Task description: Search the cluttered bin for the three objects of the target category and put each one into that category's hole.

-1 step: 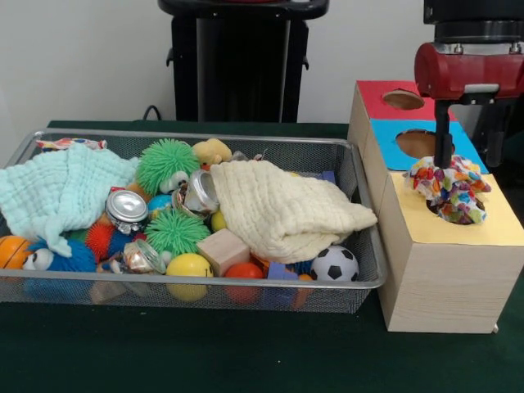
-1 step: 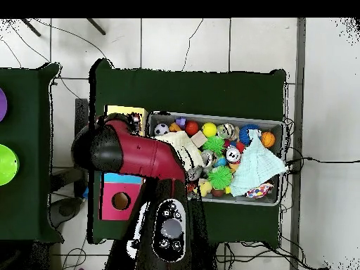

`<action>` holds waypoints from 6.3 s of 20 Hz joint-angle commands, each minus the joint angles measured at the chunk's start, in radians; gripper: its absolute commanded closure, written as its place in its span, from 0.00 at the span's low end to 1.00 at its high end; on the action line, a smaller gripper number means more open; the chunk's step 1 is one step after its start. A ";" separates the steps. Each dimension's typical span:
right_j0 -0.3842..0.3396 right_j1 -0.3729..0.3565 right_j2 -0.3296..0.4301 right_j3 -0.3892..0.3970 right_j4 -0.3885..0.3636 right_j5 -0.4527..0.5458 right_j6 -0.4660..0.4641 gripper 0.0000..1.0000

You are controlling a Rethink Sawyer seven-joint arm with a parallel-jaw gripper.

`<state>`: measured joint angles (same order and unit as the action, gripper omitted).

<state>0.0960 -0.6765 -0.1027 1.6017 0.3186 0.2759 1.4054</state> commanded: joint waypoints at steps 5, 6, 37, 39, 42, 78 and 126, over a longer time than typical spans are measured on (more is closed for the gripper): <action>-0.032 0.028 0.026 0.023 0.055 0.220 0.253 0.00; -0.031 0.029 0.024 0.020 0.055 0.238 0.254 0.00; -0.056 0.088 0.058 0.035 0.033 0.377 0.207 1.00; -0.054 0.092 0.054 0.039 0.027 0.369 0.207 1.00; -0.059 0.101 0.062 0.046 0.027 0.345 0.202 1.00; -0.055 0.006 0.024 -0.013 -0.052 0.608 0.226 1.00; -0.193 0.086 0.274 0.067 0.041 0.180 0.168 1.00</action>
<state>-0.0694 -0.6453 0.0736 1.5860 0.3420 0.5068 1.4054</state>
